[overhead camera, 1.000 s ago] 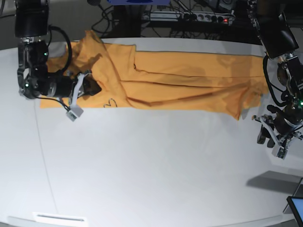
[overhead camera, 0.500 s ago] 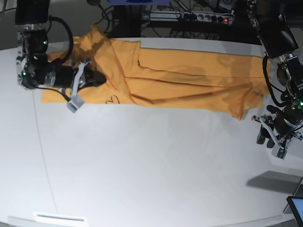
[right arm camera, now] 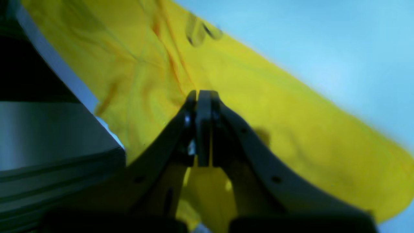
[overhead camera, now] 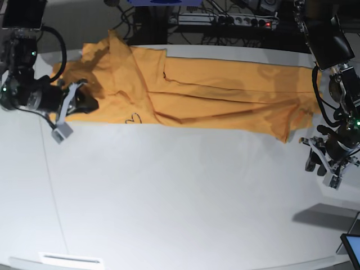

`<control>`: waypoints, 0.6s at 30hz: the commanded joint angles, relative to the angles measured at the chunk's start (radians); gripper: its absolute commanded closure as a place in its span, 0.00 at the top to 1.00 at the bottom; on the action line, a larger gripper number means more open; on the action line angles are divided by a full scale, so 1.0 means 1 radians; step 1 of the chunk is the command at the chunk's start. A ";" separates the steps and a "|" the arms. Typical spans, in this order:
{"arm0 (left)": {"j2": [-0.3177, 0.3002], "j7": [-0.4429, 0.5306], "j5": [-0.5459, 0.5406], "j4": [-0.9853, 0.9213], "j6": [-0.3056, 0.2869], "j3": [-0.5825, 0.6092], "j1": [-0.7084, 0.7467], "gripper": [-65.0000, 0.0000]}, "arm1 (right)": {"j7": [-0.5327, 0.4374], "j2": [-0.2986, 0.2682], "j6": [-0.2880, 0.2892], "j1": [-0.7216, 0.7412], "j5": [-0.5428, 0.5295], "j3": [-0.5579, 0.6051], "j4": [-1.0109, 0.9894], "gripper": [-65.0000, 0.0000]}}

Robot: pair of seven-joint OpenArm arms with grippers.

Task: Fold the T-shirt properly
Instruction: 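Move the left gripper to the shirt's hem end and grasp it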

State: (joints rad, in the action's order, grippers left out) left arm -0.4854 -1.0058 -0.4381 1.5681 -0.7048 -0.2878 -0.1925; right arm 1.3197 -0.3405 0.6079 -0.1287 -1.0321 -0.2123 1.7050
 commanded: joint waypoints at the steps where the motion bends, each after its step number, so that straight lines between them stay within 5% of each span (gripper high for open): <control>1: -0.019 0.018 -0.011 0.019 0.007 -0.006 -0.017 0.35 | -0.015 -0.006 -0.004 -0.010 -0.027 -0.011 0.013 0.00; 9: -0.019 0.014 -0.015 0.048 0.007 -0.006 -0.014 0.35 | -0.029 0.030 -0.004 -0.064 -0.026 -0.014 0.010 0.00; 15: 0.023 0.014 -0.015 0.341 0.007 -0.015 0.123 0.34 | -0.070 0.024 -0.004 -0.061 -0.021 -0.012 0.013 0.00; 18: 0.044 0.020 -0.008 0.412 0.007 -0.017 0.202 0.20 | -0.091 0.022 -0.004 -0.064 -0.020 -0.012 0.014 0.00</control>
State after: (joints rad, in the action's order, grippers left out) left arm -0.4244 -0.9836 -0.4561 1.9759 -0.7074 -0.2947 0.0139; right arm 1.2453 -0.3054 0.6006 -0.2008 -1.0328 -0.2211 1.7020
